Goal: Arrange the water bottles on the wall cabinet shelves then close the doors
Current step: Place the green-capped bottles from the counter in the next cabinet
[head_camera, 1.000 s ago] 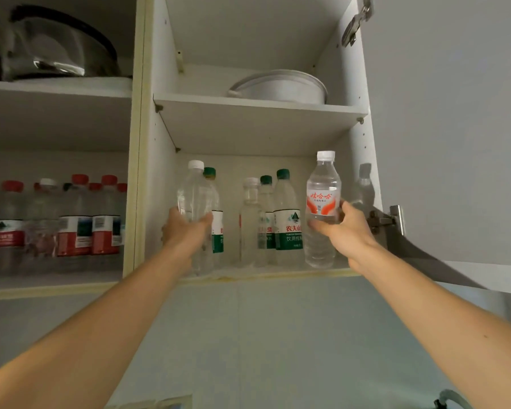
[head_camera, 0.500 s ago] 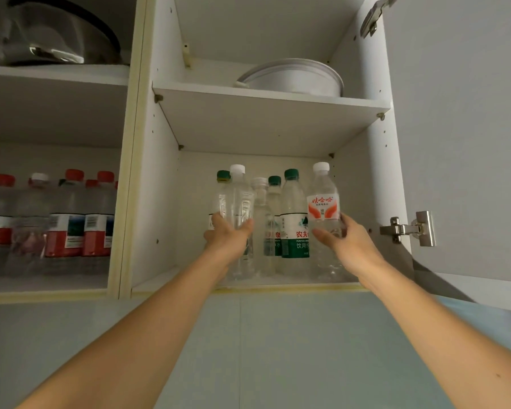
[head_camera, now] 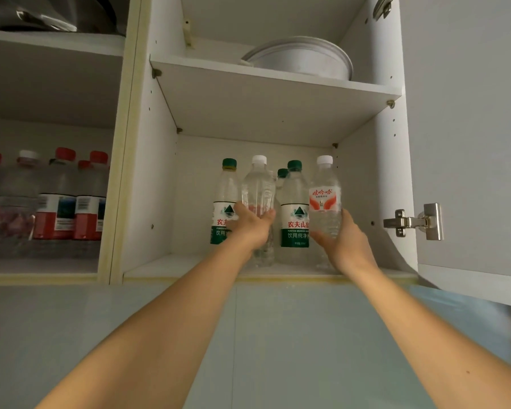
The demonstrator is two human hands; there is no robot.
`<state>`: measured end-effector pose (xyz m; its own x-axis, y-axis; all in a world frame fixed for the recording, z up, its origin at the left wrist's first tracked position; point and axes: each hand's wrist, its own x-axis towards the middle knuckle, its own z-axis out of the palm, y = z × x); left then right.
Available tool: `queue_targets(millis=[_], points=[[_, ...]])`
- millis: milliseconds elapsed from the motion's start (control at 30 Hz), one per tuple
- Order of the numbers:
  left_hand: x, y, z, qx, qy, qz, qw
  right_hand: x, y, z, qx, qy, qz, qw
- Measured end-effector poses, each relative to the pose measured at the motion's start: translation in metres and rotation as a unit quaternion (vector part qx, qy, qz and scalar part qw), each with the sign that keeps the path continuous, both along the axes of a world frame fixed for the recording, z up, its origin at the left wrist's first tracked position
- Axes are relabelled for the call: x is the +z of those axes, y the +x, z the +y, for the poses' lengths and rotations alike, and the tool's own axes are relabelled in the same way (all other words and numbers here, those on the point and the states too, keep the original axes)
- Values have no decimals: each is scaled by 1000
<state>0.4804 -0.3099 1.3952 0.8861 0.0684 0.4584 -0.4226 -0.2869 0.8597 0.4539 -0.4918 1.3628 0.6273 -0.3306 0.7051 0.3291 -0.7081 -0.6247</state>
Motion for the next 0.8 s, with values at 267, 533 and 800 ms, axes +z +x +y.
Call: queue_targets(millis=[267,533,800], points=[[1,7,-13,22,15,13,1000,-5,2,2,-54,-32,-5,998],[-9,-5,-2,61,133,-5,989,-10,-4,10,-118,-48,-61,990],[-24,-46,44,67,154,-154,974,-18,-32,18,-65,-45,-154,985]])
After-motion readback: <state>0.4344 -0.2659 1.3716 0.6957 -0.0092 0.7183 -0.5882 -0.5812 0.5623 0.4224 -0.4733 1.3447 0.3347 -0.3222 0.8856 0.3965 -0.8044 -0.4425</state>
